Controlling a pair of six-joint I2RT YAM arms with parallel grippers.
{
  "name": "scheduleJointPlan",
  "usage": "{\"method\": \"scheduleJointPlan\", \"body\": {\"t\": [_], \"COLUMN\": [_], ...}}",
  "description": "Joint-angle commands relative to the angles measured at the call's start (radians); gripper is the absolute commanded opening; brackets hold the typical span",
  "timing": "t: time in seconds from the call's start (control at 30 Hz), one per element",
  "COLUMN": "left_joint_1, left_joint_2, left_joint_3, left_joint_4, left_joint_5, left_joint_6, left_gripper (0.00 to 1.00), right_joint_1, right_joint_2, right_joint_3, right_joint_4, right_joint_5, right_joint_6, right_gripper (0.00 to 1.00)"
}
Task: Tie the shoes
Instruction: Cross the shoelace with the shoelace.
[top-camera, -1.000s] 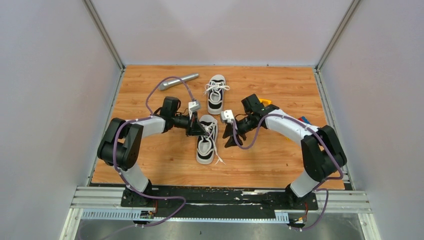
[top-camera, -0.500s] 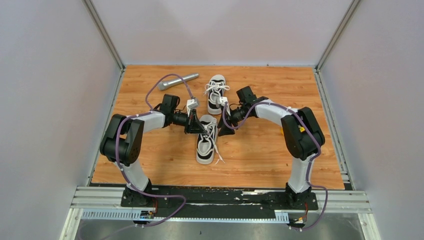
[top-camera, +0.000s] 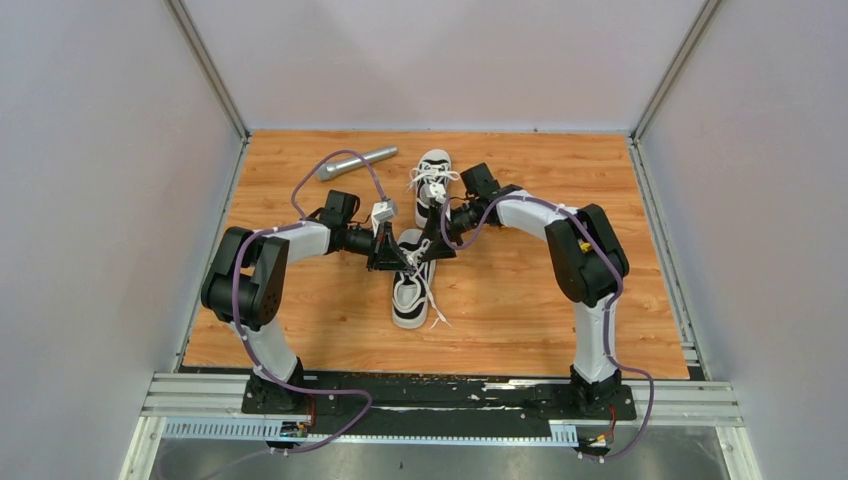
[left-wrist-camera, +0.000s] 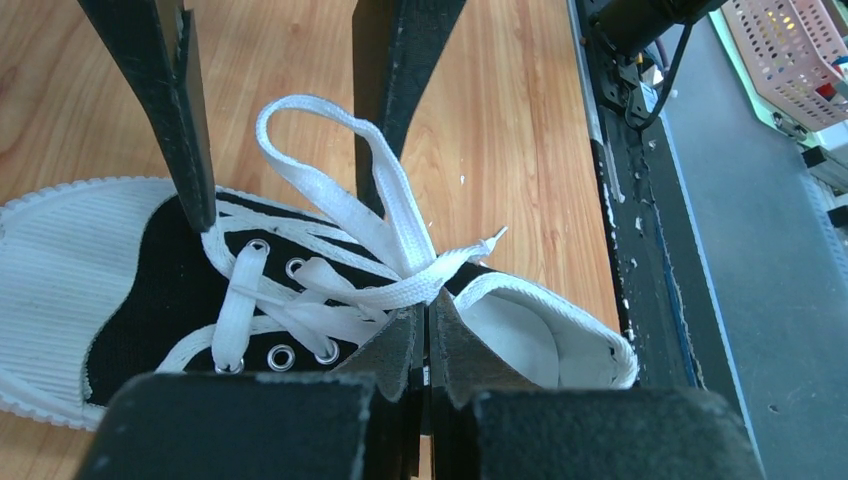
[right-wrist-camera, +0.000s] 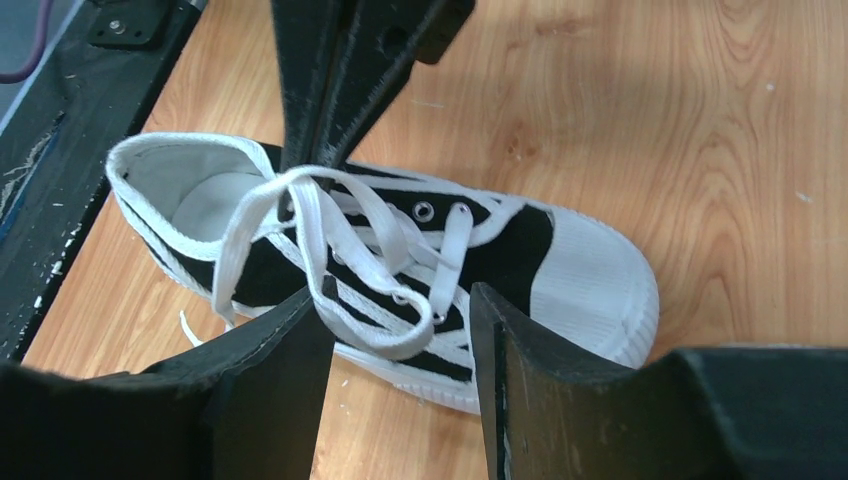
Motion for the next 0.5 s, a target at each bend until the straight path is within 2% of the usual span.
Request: {"method": "scheduleJointPlan", "body": {"t": [0.0, 0.23, 0.47], "left_joint_1": [0.003, 0.003, 0.003], "left_joint_2": [0.009, 0.013, 0.011], "left_joint_3": [0.031, 0.038, 0.042], "left_joint_4": [-0.026, -0.033, -0.057], "left_joint_5": [0.059, 0.06, 0.057], "left_joint_6": [0.033, 0.042, 0.059], "left_gripper": [0.0, 0.0, 0.0], "right_joint_1": [0.023, 0.046, 0.049], "right_joint_2": [-0.012, 0.016, 0.034], "right_joint_3": [0.003, 0.023, 0.05], "right_joint_4": [0.021, 0.023, 0.026], "right_joint_5": [-0.102, -0.133, -0.137], "right_joint_6": [-0.056, -0.046, -0.029], "right_gripper": [0.52, 0.53, 0.41]}}
